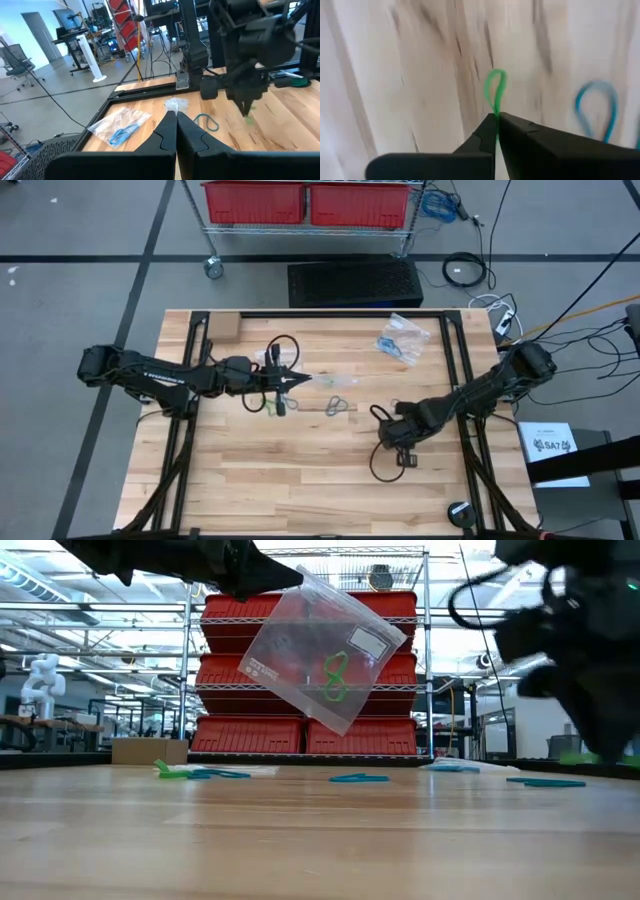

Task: Sort rubber bands
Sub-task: Put the green rubber band into the transparent zip bag

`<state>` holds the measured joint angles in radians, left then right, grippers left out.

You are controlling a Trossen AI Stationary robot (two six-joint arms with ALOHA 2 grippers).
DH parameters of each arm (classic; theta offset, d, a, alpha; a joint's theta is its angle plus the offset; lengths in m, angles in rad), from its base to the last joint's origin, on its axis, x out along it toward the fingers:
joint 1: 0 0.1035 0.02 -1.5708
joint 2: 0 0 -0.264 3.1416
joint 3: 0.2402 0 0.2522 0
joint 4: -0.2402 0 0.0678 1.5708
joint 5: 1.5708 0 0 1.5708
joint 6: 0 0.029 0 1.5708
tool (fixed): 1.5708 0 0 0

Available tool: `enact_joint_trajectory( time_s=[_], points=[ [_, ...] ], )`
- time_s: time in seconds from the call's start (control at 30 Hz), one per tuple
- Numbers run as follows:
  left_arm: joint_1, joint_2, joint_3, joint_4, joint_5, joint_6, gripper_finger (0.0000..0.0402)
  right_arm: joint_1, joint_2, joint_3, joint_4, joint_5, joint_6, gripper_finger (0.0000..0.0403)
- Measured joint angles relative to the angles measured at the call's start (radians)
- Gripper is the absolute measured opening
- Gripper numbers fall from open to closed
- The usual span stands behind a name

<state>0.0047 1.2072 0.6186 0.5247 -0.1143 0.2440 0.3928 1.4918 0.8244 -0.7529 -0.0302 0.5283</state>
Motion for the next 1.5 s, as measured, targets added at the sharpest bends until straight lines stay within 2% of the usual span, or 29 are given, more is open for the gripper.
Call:
enact_joint_trajectory(
  time_s=[0.2,0.47,0.63,0.77,0.87,1.1,1.3,1.5],
  points=[
    [0.002,0.000,0.000,-0.001,0.000,0.000,0.0000,-0.019,0.001,0.161,-0.020,0.158,-0.071,0.0001],
    [0.002,0.000,0.000,-0.001,0.000,-0.001,0.0000,-0.094,0.000,0.394,0.010,0.490,-0.293,0.0000],
    [0.002,0.000,0.000,-0.001,0.000,-0.001,0.0000,-0.138,0.000,0.427,0.111,0.679,-0.469,0.0000],
    [0.002,0.000,0.000,-0.002,0.000,-0.001,0.0000,-0.167,0.000,0.427,0.222,0.764,-0.582,0.0000],
    [0.002,0.000,0.000,-0.003,0.000,-0.001,0.0000,-0.183,0.000,0.427,0.315,0.752,-0.657,0.0000],
    [0.002,0.000,0.000,-0.003,0.000,-0.001,0.0000,-0.219,0.045,0.427,0.384,0.608,-0.691,0.0000],
    [0.002,0.000,0.000,-0.003,0.000,-0.001,0.0000,-0.242,0.116,0.427,0.394,0.600,-0.682,0.0000],
    [0.002,0.000,0.000,-0.003,0.000,-0.002,0.0000,-0.280,0.128,0.427,0.399,0.603,-0.569,0.0017]
  ],
)
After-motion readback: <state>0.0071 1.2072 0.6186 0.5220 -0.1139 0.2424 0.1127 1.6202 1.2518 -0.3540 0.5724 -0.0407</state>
